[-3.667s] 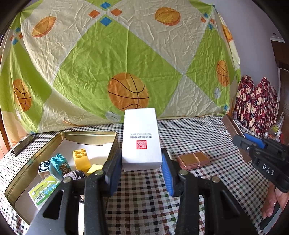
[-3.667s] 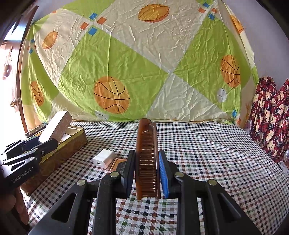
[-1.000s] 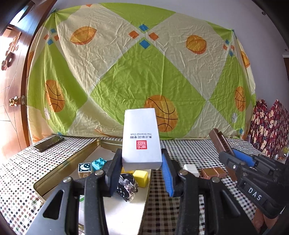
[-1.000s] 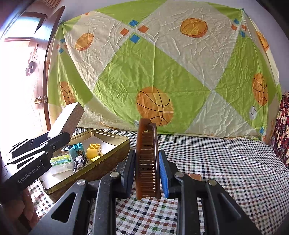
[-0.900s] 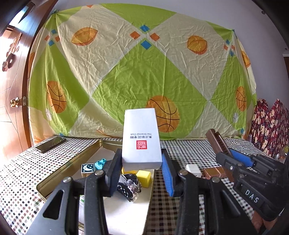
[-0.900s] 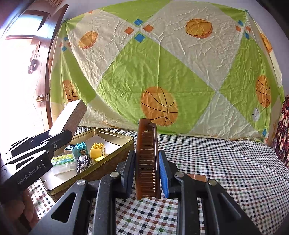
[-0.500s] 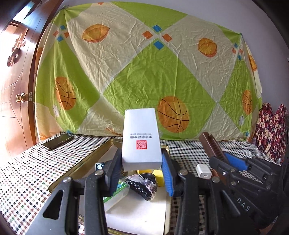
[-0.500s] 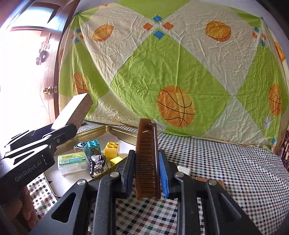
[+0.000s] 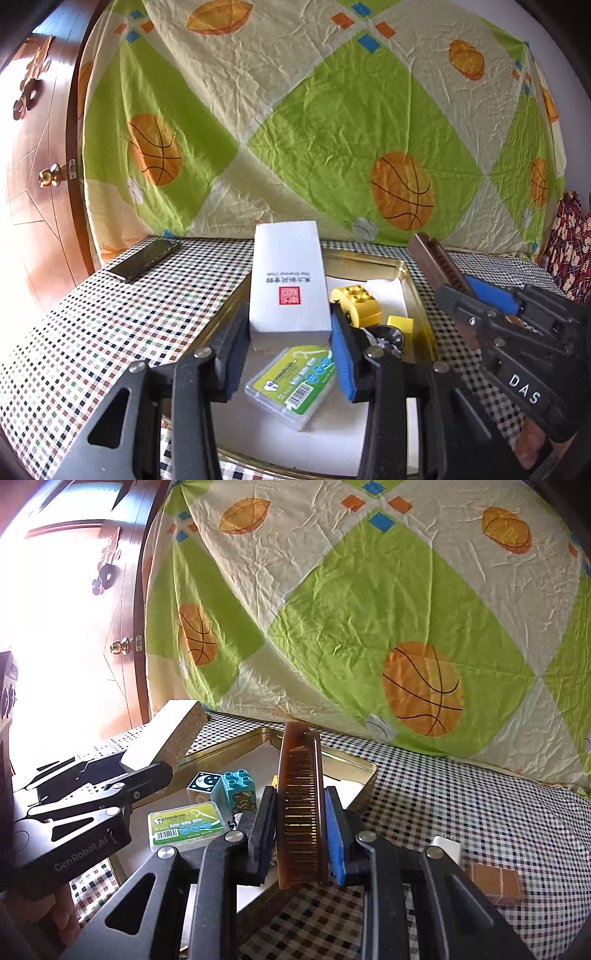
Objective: Organize rigid objects
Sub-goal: 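Carry the white box over the tin with the left tool while the right tool carries the comb, then lower and open both tools to drop the white box and comb into the tin, then move the left tool to the white charger while the right tool moves to the copper box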
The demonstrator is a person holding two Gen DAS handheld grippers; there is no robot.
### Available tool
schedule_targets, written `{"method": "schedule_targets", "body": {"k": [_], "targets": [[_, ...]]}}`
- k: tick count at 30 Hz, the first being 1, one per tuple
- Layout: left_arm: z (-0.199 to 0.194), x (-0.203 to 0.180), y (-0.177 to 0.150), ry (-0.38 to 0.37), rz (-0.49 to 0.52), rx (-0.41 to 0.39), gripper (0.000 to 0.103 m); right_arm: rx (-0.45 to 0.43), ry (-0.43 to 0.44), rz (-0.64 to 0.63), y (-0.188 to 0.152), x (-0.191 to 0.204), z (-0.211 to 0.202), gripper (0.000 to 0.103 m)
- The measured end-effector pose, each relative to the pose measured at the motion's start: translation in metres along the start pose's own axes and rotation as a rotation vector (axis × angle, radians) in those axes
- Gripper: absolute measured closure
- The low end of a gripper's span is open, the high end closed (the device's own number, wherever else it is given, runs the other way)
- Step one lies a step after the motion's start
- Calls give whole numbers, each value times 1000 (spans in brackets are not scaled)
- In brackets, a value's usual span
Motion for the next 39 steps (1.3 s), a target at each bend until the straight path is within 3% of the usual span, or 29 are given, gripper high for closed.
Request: {"method": "schedule_targets", "body": {"k": [15,16,18,19,22,23,25,28,32,39], "targets": [[27,17,-10,0,-16,112,62,154,59,-36,-9,31,42,75],[28,18,-10,-1,-23,116,62,161,60,-34,-10,31,43,73],[28,18,-11,6,-25,121,61,146,60,-30,-10,28,38,53],[27,18,-11,11,-22,122,59,137,69,-22,-9,26,34,49],[23,16,-10,27,-12,112,44,90,54,-33,-7,16,15,41],[21,15,-10,30,-11,104,35,77,34,-40,-6,10,10,39],[16,9,-7,31,-6,90,28,56,1,-39,-2,-8,-2,36],[8,-8,1,6,19,60,25,27,-66,-11,6,-47,-20,34],[-2,-45,17,-36,79,17,7,2,-206,60,16,-110,-39,29],[11,-117,41,-191,158,37,5,97,-324,204,15,-185,-35,24]]}}
Point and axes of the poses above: each gripper's, at about its wrist camera, not at the fingertips, and z roughly the way its jaws point, x to its left, y to its top, the point moved 1 cm from there along z, roughly the way its jaws point, and after that the axes turned 15 degrees about z, right-handed, at the moved point
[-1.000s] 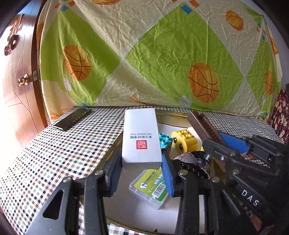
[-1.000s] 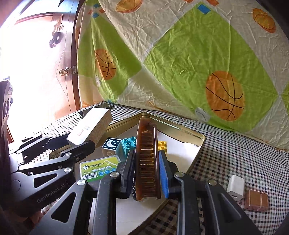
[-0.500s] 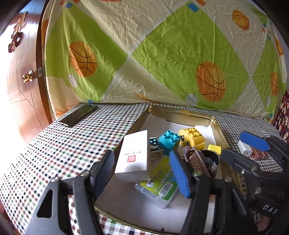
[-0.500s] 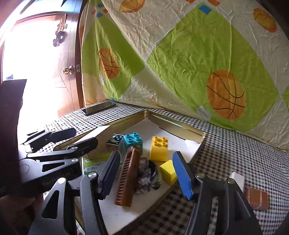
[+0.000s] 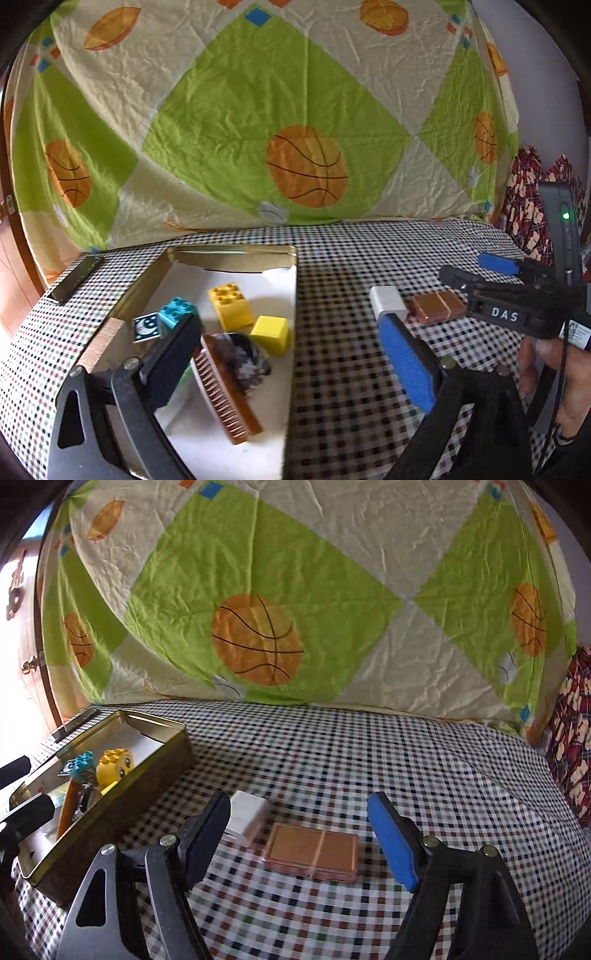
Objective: Organize rigid objects
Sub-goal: 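Move the left tool to the white charger while the right tool moves to the copper box, then grasp the white charger with the left tool while the right tool grasps the string-tied copper box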
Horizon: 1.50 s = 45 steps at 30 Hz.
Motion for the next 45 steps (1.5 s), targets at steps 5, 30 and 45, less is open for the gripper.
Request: {"method": "schedule_targets", "body": {"k": [5,30,45], "targets": [[29,-23,17,-15,27,54,5,137,-35,-5,-9,-7,34,24],[103,-77,38,-111,101,200,7,199,-143,185,3,-69,51,22],[153,-94,35,-207,86,332,43,164,-131,188,5,-70,45,22]]}}
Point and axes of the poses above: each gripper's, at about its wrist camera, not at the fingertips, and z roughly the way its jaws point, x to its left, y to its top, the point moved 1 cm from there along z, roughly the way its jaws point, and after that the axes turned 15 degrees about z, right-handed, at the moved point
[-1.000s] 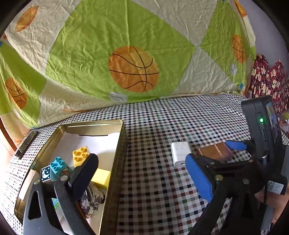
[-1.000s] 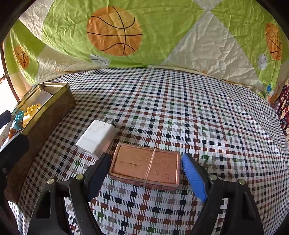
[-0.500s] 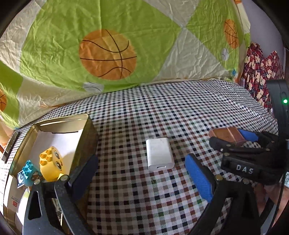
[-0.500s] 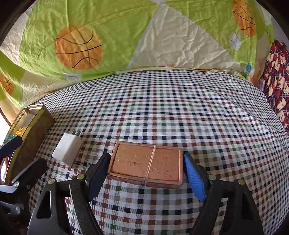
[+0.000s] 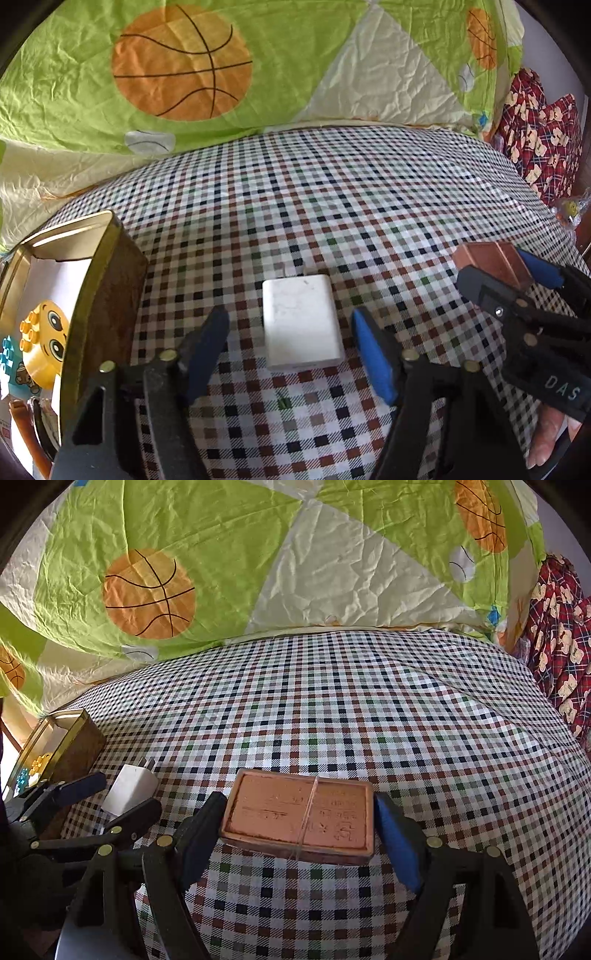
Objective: Organize rigid objects
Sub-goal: 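Grasp the white charger with the left tool while the right tool grasps the string-tied copper box, then lift the charger with the left tool while the right tool lifts and turns the copper box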
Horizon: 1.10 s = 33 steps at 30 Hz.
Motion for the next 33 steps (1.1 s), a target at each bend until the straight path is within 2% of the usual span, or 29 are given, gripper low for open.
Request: {"method": "schedule_targets", "body": {"k": [3,4,13,18,33], "targets": [[-1,3,-3,-15,-15,-10,55,-9,10,-21,-1,4,-2,22],[-1,3,-4,-19,-15,-14,65,-13,14,-31,-1,6,-3,22],[-10,21,-19,-49,-102,-41,66,-83,49,-62,-4,12,-18,22],[-18,24,-26,-40,-118,-61,66,-116,68,-98,-8,19,-25,22],[-61,21,-40,110,-109,-204,66,-229,105,-97,-17,20,-48,22]]}}
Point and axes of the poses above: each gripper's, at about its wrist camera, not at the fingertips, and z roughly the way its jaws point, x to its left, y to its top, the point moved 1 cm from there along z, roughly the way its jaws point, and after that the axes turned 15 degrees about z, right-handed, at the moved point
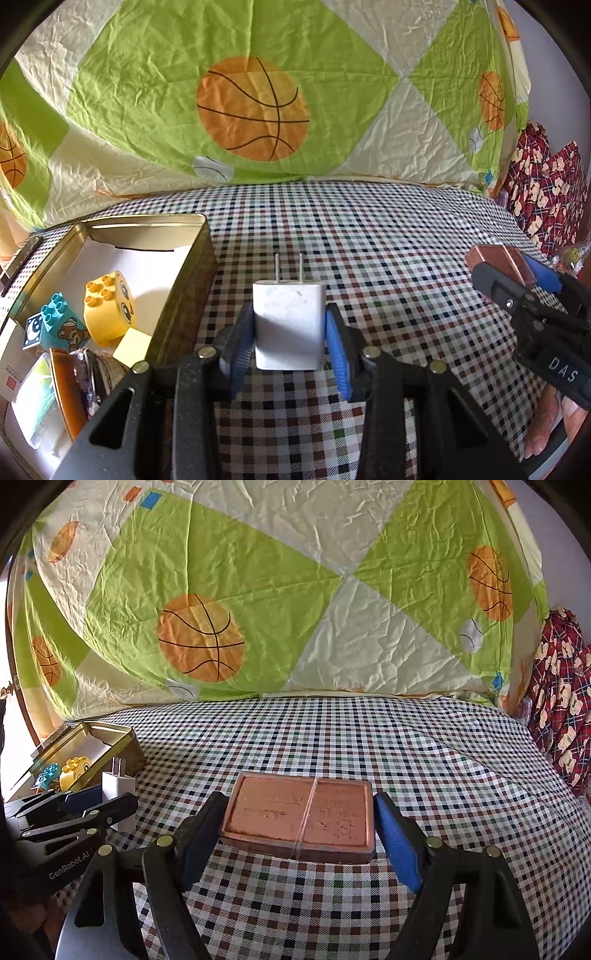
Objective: Organize rigid objects
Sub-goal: 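Lift the charger with the left tool while the right tool lifts and turns the copper box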
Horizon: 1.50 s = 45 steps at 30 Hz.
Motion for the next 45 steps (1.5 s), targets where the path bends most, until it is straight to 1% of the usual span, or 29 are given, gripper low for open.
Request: {"method": "schedule_targets", "body": {"k": [7,16,19,23,30,32,34,36,39,41,42,45], "targets": [[-21,-2,-4,49,14,-68,66,-72,6,-14,-3,5,-16,22],[-42,-4,-8,86,26,-137,66,-120,30,-19,-7,7,-30,22],[-47,-5,-10,96,33,-153,66,-127,35,-21,-7,7,-33,25],[-52,-5,-12,103,35,-170,66,-133,44,-19,-8,7,-35,37],[-56,-4,-14,101,26,-178,66,-121,53,-23,-9,9,-33,37],[-56,-4,-14,100,24,-177,66,-94,58,-15,-8,7,-29,37],[-56,-4,-14,93,24,-175,66,-32,53,-8,-9,5,-21,35],[-57,-3,-15,90,17,-176,66,13,30,4,-13,1,-19,27],[-59,-1,-18,79,6,-177,66,65,-18,-10,-21,-1,-19,19],[-62,0,-20,76,0,-185,66,128,-58,-29,-27,1,-13,13],[-63,0,-20,77,1,-185,66,158,-87,-40,-31,2,-9,12],[-65,-1,-21,82,6,-192,66,210,-147,-51,-37,4,-1,12]]}}
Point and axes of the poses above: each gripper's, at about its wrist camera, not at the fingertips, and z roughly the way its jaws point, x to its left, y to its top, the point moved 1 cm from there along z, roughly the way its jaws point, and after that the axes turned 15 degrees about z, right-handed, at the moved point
